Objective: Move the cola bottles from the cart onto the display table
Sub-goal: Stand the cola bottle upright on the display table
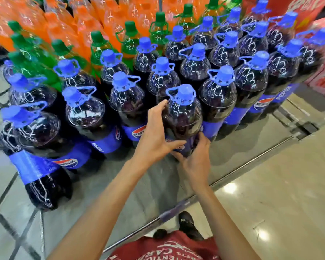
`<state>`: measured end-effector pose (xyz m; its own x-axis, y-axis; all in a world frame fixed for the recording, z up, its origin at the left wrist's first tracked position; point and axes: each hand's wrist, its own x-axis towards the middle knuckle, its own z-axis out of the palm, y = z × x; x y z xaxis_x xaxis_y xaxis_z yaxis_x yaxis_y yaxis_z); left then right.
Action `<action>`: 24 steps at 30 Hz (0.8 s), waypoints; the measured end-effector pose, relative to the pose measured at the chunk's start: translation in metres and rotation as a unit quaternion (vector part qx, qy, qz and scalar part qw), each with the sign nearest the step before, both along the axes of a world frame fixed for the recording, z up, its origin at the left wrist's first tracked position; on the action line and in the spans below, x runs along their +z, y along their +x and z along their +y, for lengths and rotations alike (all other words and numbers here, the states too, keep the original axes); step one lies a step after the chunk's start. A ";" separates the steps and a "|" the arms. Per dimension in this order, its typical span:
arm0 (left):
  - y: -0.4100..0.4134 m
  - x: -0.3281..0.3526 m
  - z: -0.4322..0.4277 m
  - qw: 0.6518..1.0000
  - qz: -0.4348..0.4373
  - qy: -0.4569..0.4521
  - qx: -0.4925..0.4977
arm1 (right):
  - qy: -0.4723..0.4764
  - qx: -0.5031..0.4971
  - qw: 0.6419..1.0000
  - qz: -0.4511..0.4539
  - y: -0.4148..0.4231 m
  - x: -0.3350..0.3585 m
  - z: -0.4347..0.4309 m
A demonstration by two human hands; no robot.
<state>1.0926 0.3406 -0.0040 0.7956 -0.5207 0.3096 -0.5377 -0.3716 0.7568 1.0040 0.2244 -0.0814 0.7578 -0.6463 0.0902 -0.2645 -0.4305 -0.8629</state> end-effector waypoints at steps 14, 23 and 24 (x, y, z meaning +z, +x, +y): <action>0.003 -0.007 0.005 0.999 -0.019 -0.037 -0.022 | 0.012 -0.007 1.000 -0.015 -0.001 0.004 0.007; -0.002 -0.002 0.013 0.998 -0.001 -0.043 -0.041 | 0.019 -0.030 0.999 -0.002 -0.003 0.007 0.014; -0.002 0.000 0.014 0.998 -0.001 -0.037 -0.046 | 0.016 -0.033 0.999 0.003 -0.003 0.009 0.015</action>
